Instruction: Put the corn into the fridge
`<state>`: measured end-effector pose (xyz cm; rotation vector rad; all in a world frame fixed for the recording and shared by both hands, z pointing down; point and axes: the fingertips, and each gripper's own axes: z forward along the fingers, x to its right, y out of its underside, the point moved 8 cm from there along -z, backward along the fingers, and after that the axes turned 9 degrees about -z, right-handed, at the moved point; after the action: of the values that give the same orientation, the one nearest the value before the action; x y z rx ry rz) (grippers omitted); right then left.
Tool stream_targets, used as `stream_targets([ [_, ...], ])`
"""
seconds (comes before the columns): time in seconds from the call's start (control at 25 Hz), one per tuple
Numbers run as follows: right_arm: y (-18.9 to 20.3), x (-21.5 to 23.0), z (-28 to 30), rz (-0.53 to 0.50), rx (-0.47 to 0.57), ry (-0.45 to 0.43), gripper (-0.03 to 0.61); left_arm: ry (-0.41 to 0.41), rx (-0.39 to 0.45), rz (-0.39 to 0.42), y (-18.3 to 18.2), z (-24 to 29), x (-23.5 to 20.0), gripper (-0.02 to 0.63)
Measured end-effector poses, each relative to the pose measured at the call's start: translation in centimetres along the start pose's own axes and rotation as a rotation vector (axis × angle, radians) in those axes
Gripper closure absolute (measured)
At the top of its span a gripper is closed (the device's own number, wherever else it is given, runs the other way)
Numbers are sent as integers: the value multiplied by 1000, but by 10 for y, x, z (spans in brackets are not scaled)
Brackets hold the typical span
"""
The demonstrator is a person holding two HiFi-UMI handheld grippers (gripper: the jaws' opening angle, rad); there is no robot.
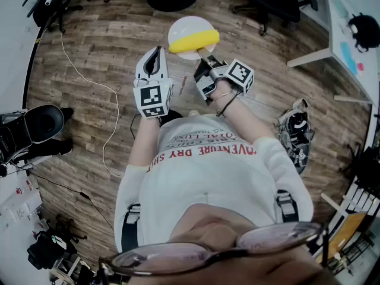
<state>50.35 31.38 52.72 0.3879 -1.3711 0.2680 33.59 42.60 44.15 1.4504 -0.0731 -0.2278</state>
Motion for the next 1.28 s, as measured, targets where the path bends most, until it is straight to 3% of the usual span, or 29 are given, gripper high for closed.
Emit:
stream_targets([
  [0.6,6,1,20,9,-6,51,540,-2,-25,-31,6,7,-19,588],
  [1.0,12,-9,74,11,17,64,540,15,-38,-60,-1,40,-74,588],
  [1.28,20,-23,135,19,59,65,540,54,-42,-64,-12,73,-135,589],
])
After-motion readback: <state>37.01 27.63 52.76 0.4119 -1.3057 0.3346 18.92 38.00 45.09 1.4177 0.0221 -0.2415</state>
